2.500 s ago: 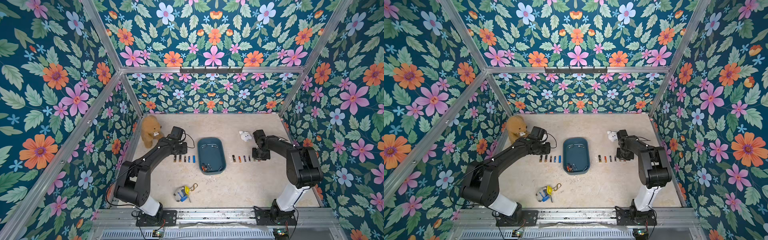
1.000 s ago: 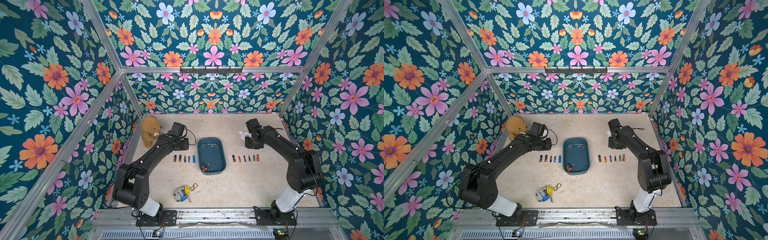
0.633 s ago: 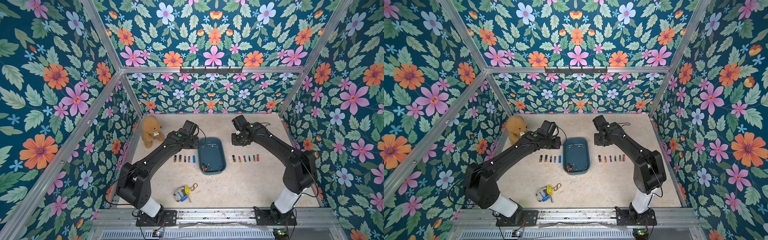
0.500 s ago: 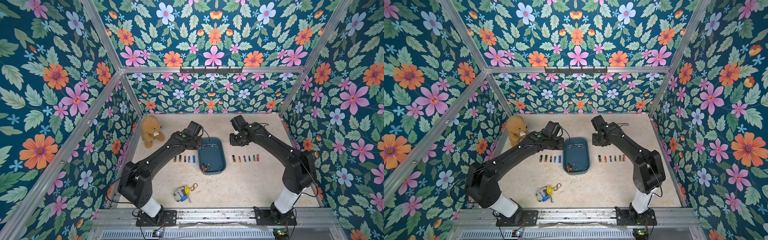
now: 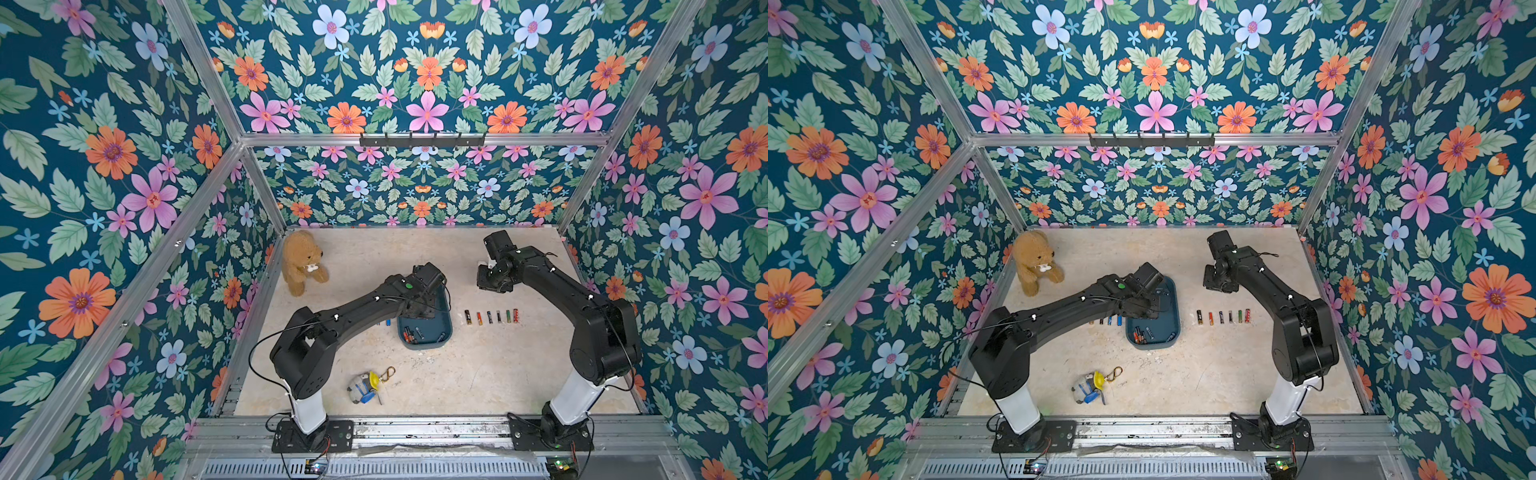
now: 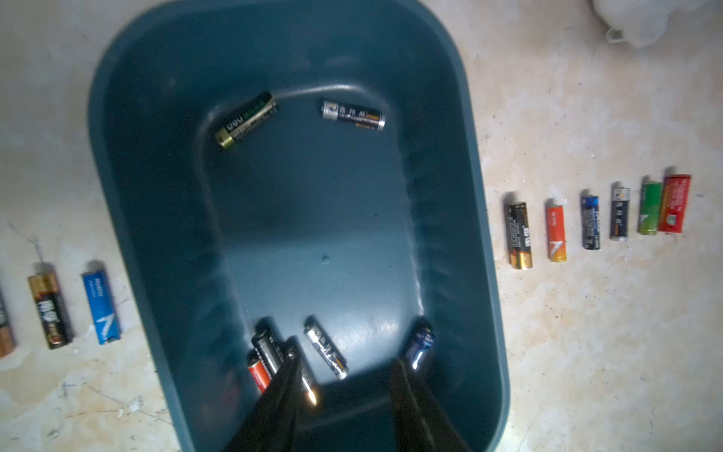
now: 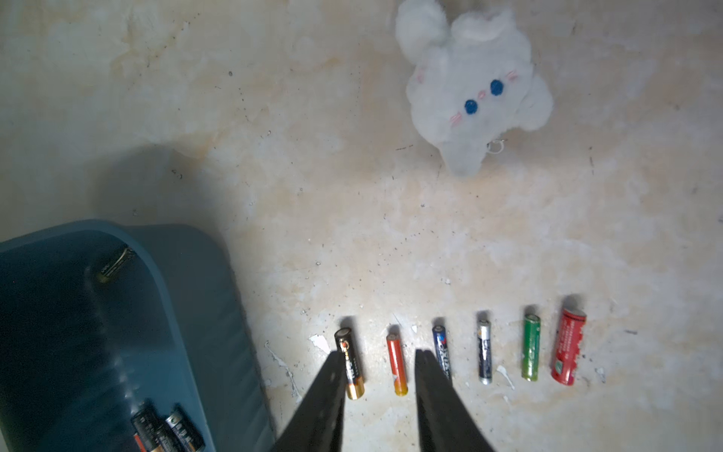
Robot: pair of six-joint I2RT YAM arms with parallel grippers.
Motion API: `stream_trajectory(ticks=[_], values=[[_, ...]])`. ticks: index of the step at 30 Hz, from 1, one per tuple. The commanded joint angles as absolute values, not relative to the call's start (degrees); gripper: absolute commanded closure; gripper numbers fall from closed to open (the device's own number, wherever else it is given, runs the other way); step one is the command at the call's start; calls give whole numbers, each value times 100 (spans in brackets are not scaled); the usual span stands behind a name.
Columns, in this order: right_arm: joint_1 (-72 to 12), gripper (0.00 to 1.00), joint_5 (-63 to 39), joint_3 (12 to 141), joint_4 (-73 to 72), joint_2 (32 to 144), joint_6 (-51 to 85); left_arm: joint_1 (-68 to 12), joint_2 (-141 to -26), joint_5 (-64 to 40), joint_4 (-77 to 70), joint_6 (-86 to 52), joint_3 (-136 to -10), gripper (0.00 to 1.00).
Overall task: Take the batteries out of the storage box
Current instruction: Pick up the battery from the storage box.
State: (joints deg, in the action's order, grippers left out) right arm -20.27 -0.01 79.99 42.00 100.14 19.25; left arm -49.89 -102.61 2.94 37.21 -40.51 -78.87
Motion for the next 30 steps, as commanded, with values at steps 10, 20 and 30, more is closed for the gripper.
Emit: stream_trajectory(ticks=[10, 20, 30], values=[[-1976, 64, -377, 7972, 4056, 10432, 1717, -5124, -10667, -53, 3549, -4988, -7617, 55], [-1924, 64, -453, 8078, 4036, 10539, 1651, -5106, -10819, 7, 3814, -5250, -7581, 55], [-1879, 64, -480, 8048, 4067, 10511, 1559, -5072, -10876, 25, 3607, -5367, -7399, 56]])
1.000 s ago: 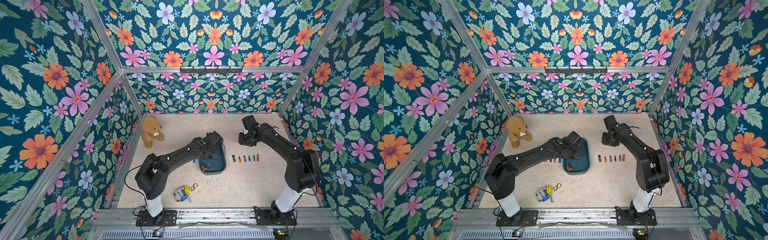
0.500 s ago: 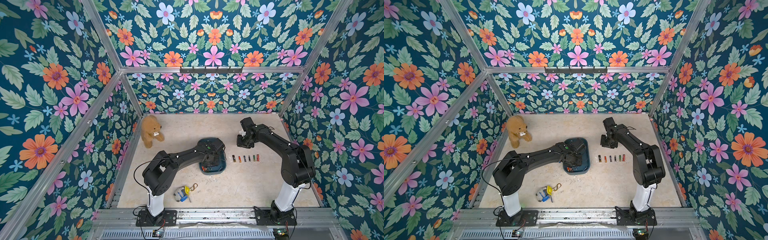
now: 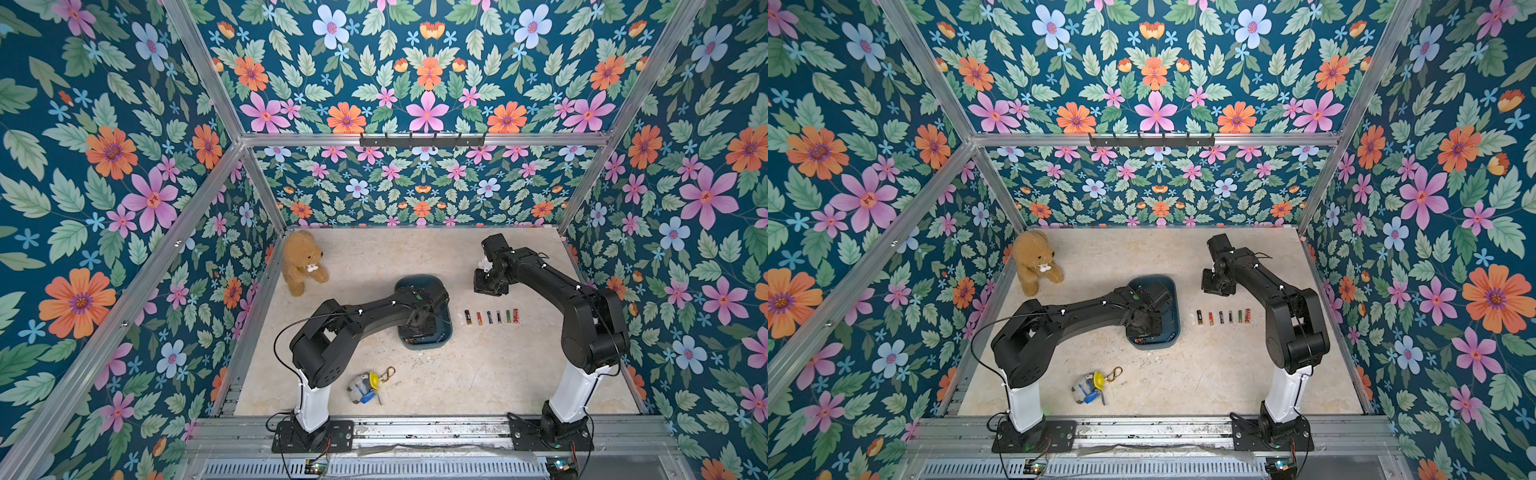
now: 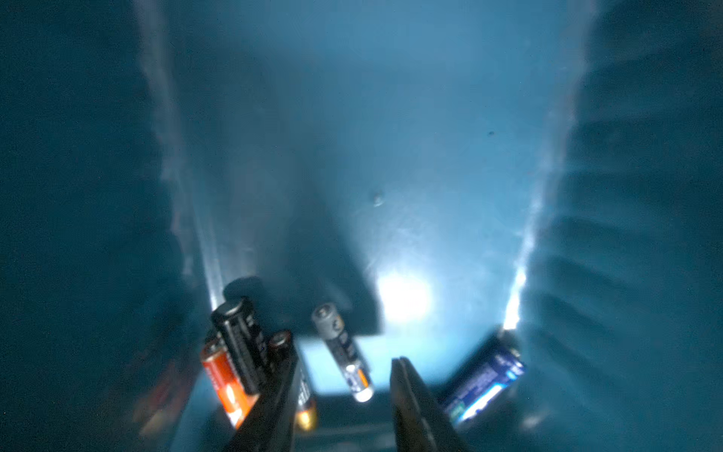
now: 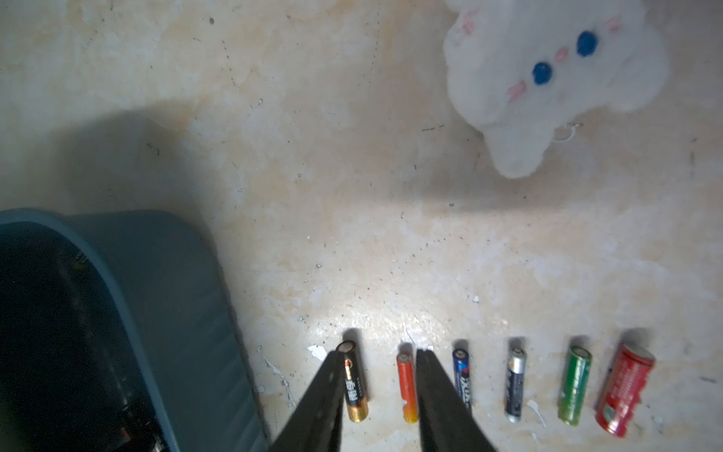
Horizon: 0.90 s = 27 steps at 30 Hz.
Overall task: Take the batteries out of the storage box
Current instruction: Pick up the battery from the storage box.
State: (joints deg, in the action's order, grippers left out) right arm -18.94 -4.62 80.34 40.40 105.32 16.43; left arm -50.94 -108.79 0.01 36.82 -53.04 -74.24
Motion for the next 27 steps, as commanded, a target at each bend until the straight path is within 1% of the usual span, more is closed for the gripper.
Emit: stream_trajectory(ticks=[1, 5, 11, 15, 27], values=[[-1868, 64, -475, 8067, 4082, 10513, 1547, -5065, -10914, 18, 3582, -5346, -7452, 56], [-1872, 64, -476, 8086, 4102, 10519, 1531, -5054, -11140, -42, 3533, -5273, -7670, 60], [-1828, 64, -431, 8061, 4129, 10510, 1492, -5054, -11313, -167, 3432, -5239, -7683, 67], [-1807, 65, -431, 8067, 4122, 10512, 1477, -5036, -11276, -158, 3428, -5196, -7620, 77], [-1799, 66, -378, 8055, 4138, 10476, 1476, -4972, -11252, -136, 3497, -5039, -7751, 89]])
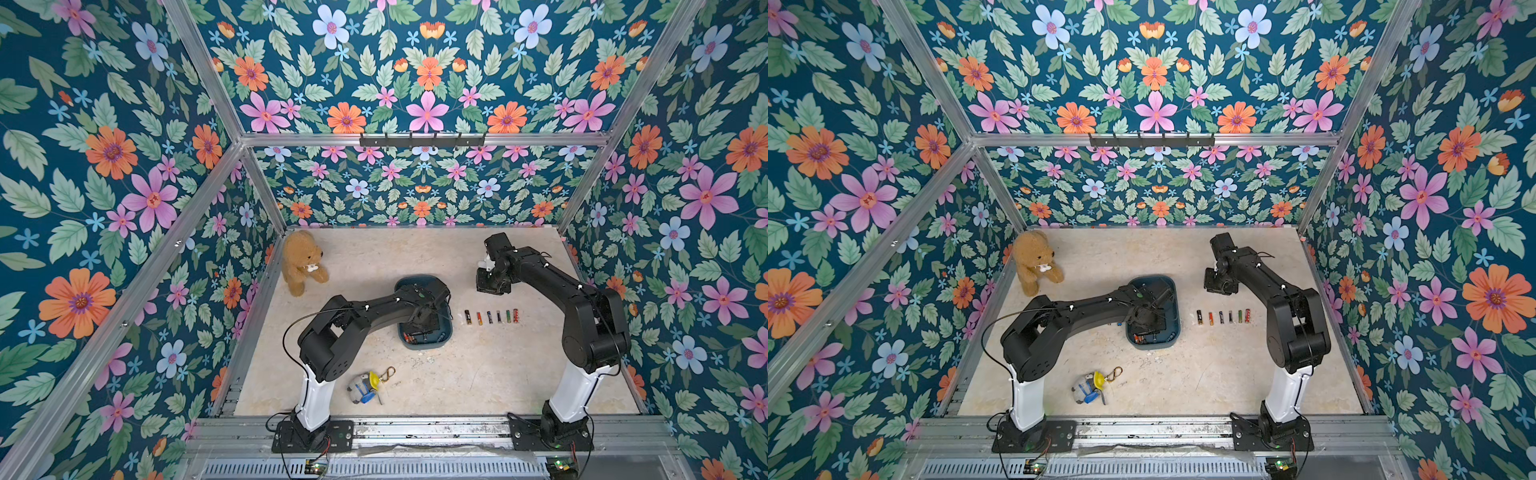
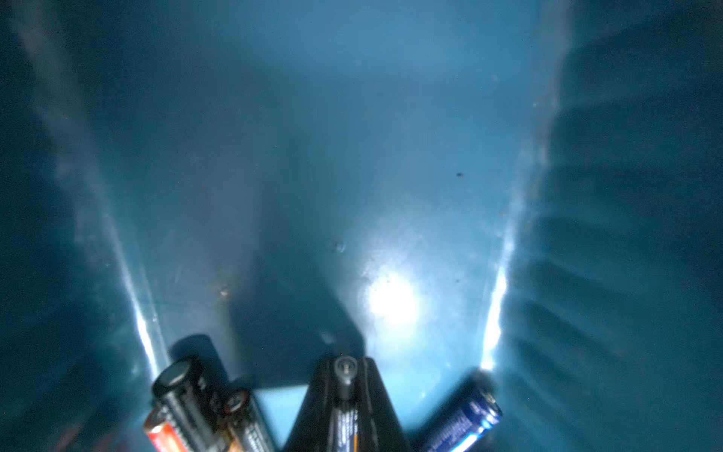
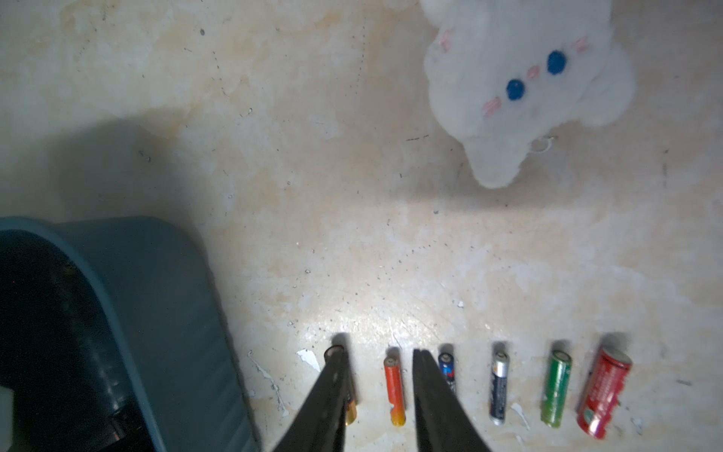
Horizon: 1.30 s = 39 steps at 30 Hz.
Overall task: Take the batteries out of the storage box
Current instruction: Pick up the battery from the storage box.
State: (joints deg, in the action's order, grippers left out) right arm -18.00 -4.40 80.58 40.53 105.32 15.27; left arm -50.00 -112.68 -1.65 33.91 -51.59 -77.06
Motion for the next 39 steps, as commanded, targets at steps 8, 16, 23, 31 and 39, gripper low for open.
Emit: stream_trajectory(ticks=[8, 16, 23, 31, 39], values=[[-1801, 67, -386, 8112, 4146, 10479, 1490, -4843, -11141, -90, 3621, -4850, -7934, 92], [-1801, 67, -369, 8095, 4157, 10444, 1487, -4738, -11012, -85, 3647, -4740, -8004, 92], [-1802, 67, -370, 8129, 4165, 10468, 1491, -4635, -10983, -30, 3822, -4545, -8199, 92], [-1802, 67, -393, 8189, 4179, 10455, 1503, -4424, -10659, 66, 4030, -4357, -8199, 91], [-1801, 67, -393, 8217, 4190, 10435, 1547, -4121, -10402, 83, 4134, -4133, -8216, 91]])
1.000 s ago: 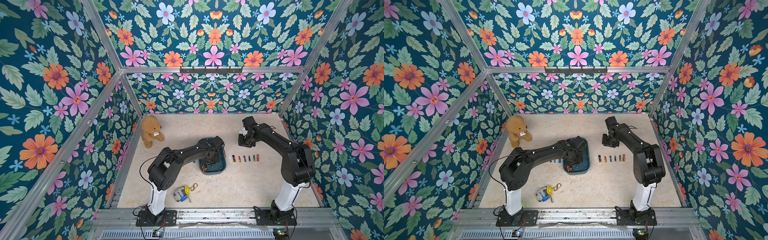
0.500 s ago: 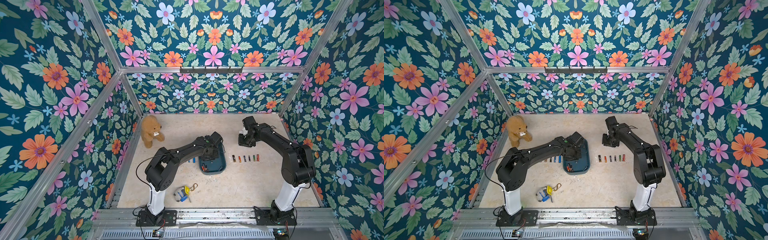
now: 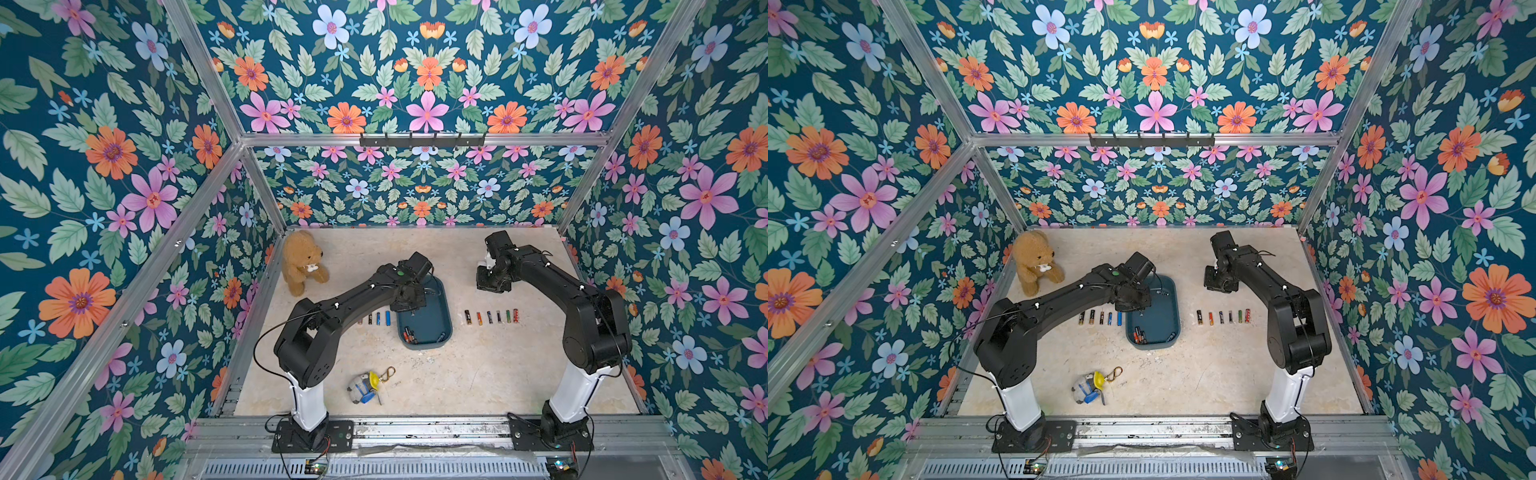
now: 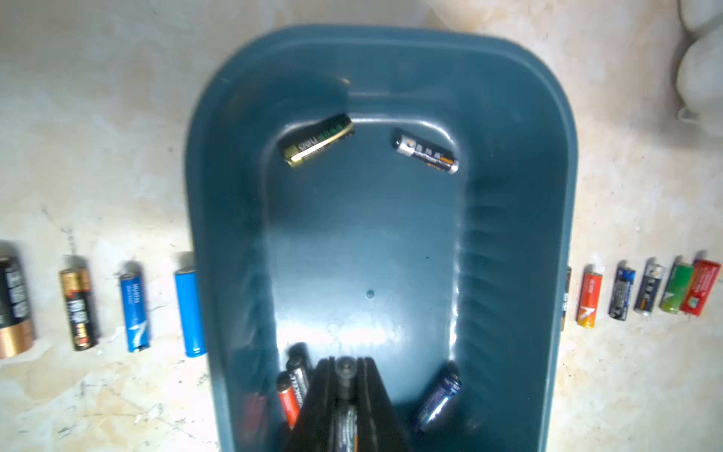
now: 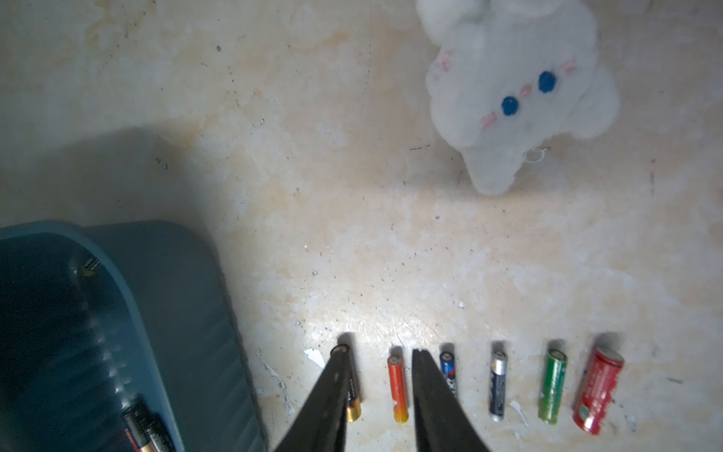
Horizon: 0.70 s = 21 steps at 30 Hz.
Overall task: Take the batteries out of the storage box
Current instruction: Pick up the battery from the storage box, then place the battery at the center of the board.
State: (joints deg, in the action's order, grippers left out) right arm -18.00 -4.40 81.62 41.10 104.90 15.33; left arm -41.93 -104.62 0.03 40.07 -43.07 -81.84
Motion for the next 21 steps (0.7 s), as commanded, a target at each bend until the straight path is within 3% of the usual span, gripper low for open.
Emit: stream_trajectory(ticks=[1, 21], values=[[-1797, 67, -395, 8231, 4199, 10443, 1542, -4080, -10374, 83, 4148, -4093, -8217, 91], [-1799, 67, -387, 8435, 4301, 10557, 1555, -2804, -9488, 299, 4706, -3287, -7926, 90]])
